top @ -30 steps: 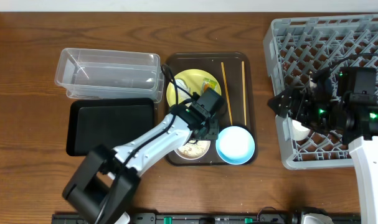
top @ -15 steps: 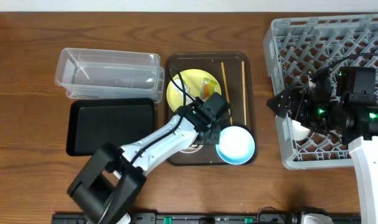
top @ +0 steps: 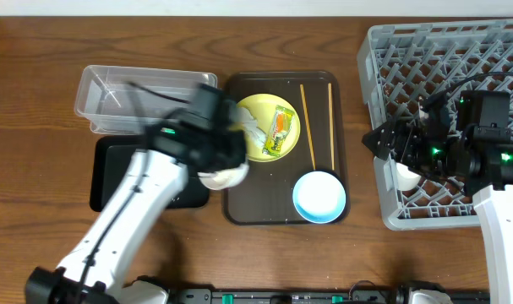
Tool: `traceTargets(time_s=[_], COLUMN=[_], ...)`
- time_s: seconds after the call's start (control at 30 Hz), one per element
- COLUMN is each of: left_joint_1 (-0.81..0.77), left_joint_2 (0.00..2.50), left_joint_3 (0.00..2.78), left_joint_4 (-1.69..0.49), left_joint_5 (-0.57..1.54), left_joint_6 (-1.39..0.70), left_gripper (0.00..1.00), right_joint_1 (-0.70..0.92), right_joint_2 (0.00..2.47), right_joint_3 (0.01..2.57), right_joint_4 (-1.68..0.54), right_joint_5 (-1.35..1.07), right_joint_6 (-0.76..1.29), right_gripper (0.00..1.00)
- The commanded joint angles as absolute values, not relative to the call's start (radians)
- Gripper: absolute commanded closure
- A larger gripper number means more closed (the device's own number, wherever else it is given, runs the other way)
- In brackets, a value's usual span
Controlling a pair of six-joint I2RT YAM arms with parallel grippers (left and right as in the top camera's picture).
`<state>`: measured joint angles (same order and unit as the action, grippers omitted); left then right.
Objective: Sort waste into correct bins and load items into the dishwasher rack
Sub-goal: 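Tip the rice bowl over the black tray to dump rice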
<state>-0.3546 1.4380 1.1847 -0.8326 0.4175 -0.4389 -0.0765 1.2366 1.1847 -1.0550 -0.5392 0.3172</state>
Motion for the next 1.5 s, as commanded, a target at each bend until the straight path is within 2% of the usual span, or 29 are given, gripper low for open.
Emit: traceTargets(time_s=[0.0, 0.17, 0.3, 0.47, 0.63, 0.87, 0.97, 1.07, 1.13, 1.2, 1.37, 1.47], left_joint_1=[-0.171, 0.089, 0.239, 0.342, 0.382, 0.400, 0.404, 0.400, 0.422, 0.434, 0.458, 0.441], left_joint_2=[1.443, 1.485, 1.539, 1.631, 1.697, 1.698, 1.699, 1.691, 1.693, 1.692, 1.687, 1.681], left_joint_3=[1.192, 1.125, 1.046, 0.979, 0.953, 0.953, 0.953, 0.953, 0.953, 0.953, 0.952, 0.951], left_joint_4=[-0.862, -0.886, -0.885, -0.882, -0.881, -0.876, -0.876, -0.934, -0.890, -0.916, -0.905, -0.968], left_joint_5=[0.752, 1.097, 1.305, 1.449, 1.559, 1.565, 1.497, 1.502, 1.472, 1.576, 1.539, 1.541], left_joint_6=[-0.259, -0.052, 0.098, 0.210, 0.237, 0.254, 0.214, 0.298, 0.254, 0.254, 0.210, 0.295], left_gripper=[0.94, 0.94, 0.94, 0.94, 0.94, 0.94, 0.94, 0.94, 0.94, 0.94, 0.94, 0.94], right_joint_1=[-0.064, -0.064, -0.064, -0.064, -0.064, -0.064, -0.064, -0.064, -0.064, -0.064, -0.064, -0.064], right_joint_2=[1.235, 1.235, 1.235, 1.235, 1.235, 1.235, 1.235, 1.235, 1.235, 1.235, 1.235, 1.235], right_joint_3=[1.198, 1.198, 1.198, 1.198, 1.198, 1.198, 1.198, 1.198, 1.198, 1.198, 1.198, 1.198], right_joint_4=[-1.055, -1.056, -1.055, -1.055, -1.055, -1.055, -1.055, -1.056, -1.055, -1.056, -1.057, -1.060], right_joint_5=[-0.550, -0.550, -0.550, -0.550, -0.550, -0.550, -0.551, -0.550, -0.551, -0.551, -0.551, -0.550], right_joint_6=[0.299, 0.299, 0.299, 0.299, 0.299, 0.299, 0.299, 0.299, 0.299, 0.302, 0.302, 0.302], right_gripper=[0.01, 0.01, 0.01, 0.01, 0.01, 0.01, 0.01, 0.01, 0.01, 0.01, 0.01, 0.01])
